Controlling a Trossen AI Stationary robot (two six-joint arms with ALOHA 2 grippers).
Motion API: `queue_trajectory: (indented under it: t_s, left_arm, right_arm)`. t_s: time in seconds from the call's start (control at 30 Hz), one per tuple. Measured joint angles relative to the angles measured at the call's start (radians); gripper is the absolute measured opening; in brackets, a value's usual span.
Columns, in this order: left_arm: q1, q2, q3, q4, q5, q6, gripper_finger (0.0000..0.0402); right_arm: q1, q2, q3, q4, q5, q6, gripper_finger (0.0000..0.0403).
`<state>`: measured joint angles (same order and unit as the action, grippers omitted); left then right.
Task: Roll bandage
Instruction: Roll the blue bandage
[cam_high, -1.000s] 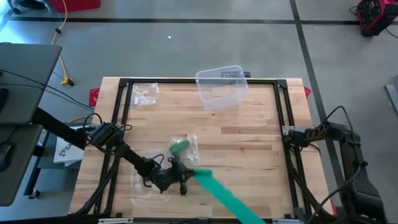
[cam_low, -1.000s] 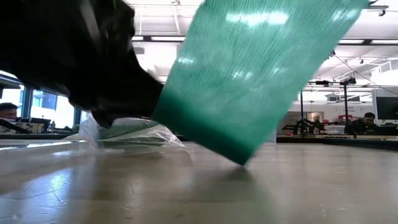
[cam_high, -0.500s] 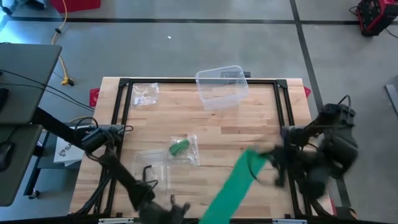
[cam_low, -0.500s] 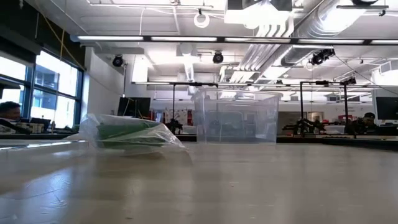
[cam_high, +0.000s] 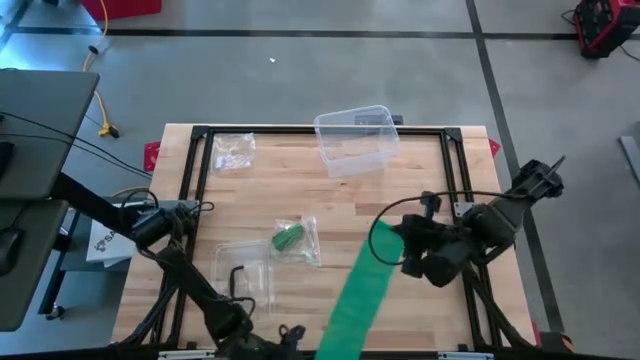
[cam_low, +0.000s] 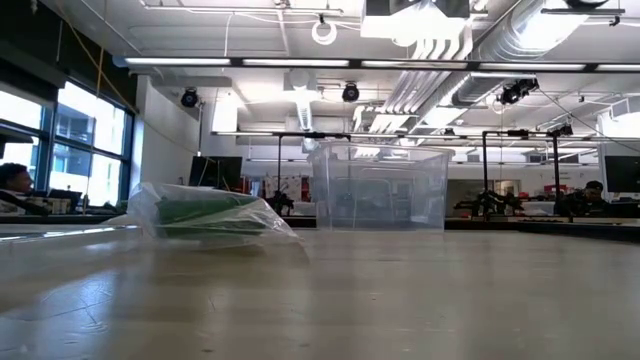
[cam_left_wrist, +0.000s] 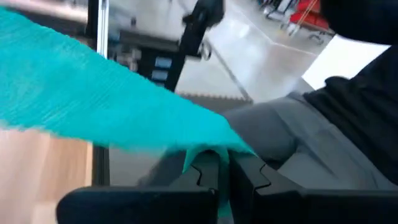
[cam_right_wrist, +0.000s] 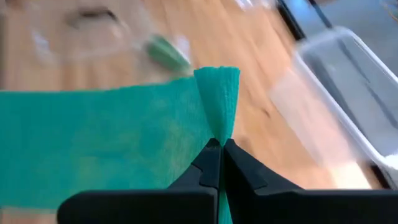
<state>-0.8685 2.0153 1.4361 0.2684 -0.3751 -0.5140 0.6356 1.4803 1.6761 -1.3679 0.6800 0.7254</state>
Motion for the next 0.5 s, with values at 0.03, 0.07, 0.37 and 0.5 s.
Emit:
queue_trajectory:
  t_s: [0.03,0.07,0.37,0.5]
  left_arm:
    - [0.009,0.003,-0.005,-0.006,0.022,-0.017,0.0005]
    - [0.020,0.012,-0.006,0.003,0.054,-0.024,0.0005]
    - [-0.009,0.012,-0.004,0.206,0.137,0.164,0.0005]
    - [-0.062,-0.024,-0.004,0.237,-0.025,0.283,0.0005]
  right_arm:
    - [-0.008,0.000,-0.010,-0.035,0.005,0.031,0.0000]
    - [-0.017,0.002,-0.020,-0.062,0.018,0.062,0.0000]
    - [0.016,0.000,-0.264,-0.041,-0.070,0.167,0.0000]
    - [0.062,0.000,-0.442,0.202,-0.118,0.166,0.0000]
